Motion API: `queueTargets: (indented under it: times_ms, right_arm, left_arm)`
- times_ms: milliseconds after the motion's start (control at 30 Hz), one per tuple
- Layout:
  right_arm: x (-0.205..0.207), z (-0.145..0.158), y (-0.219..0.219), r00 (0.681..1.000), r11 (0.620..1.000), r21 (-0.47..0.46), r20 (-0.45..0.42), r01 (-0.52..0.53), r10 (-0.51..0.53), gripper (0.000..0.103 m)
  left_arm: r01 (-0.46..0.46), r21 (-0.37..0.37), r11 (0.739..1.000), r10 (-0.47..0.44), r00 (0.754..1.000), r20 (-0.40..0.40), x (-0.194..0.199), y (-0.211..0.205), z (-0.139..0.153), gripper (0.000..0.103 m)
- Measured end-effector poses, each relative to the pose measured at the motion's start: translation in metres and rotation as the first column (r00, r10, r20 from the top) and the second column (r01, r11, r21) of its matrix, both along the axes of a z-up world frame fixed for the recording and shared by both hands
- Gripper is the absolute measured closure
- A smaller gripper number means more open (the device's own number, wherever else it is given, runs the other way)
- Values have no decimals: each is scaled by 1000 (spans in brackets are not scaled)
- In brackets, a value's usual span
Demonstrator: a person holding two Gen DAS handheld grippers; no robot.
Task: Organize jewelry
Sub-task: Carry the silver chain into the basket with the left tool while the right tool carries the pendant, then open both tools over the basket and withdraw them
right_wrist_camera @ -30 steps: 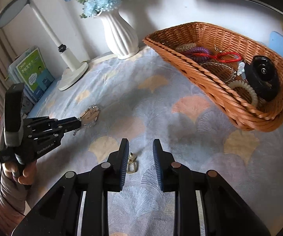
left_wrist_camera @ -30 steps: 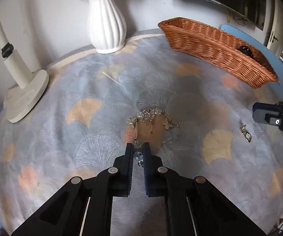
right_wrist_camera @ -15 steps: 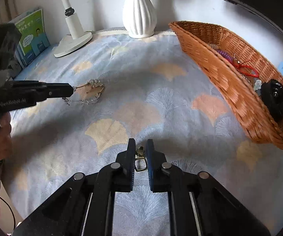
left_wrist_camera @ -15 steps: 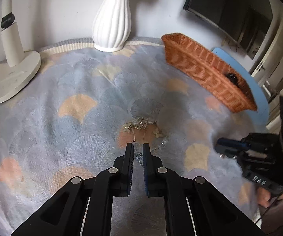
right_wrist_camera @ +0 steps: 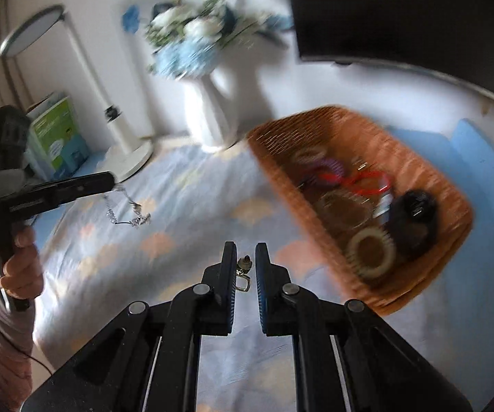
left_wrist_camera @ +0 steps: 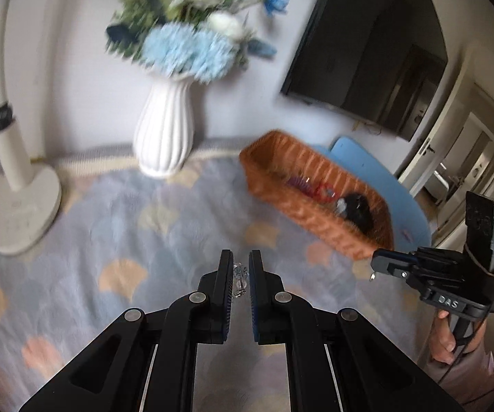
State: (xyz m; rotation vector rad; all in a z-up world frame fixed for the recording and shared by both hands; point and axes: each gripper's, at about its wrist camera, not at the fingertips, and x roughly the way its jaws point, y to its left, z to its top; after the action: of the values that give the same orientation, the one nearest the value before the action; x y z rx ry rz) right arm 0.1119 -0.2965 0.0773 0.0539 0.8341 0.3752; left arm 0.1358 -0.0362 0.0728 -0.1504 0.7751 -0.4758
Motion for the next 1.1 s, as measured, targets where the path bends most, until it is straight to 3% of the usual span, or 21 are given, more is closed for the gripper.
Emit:
queueTargets:
  times_ms: [233, 433, 567, 767, 933, 1100]
  right_arm:
    - [36, 28, -44, 990, 991, -18, 57, 129, -128, 91]
    - [65, 13, -77, 979, 980, 1, 31, 200, -200, 91]
    - [73, -10, -100, 977, 977, 7, -31, 213, -212, 91]
    - [76, -31, -109, 984, 990, 39, -119, 139, -134, 91]
    - [84, -49, -97, 976, 993, 19, -185, 117, -112, 91]
    - [87, -56, -98, 971, 990, 41, -203, 138, -127, 90]
  left_arm:
    - [59, 37, 998, -62, 994, 86, 26, -45, 45, 94]
    - [146, 47, 988, -150, 983, 107, 61, -111, 63, 94]
    - [211, 39, 977, -214, 973, 84, 79, -150, 54, 94]
    - [290, 23, 957, -290, 957, -8, 104, -198, 19, 94]
    - [272, 67, 960, -266, 960, -90, 122, -203, -20, 94]
    - [214, 138, 967, -200, 974, -108, 136, -194, -39, 94]
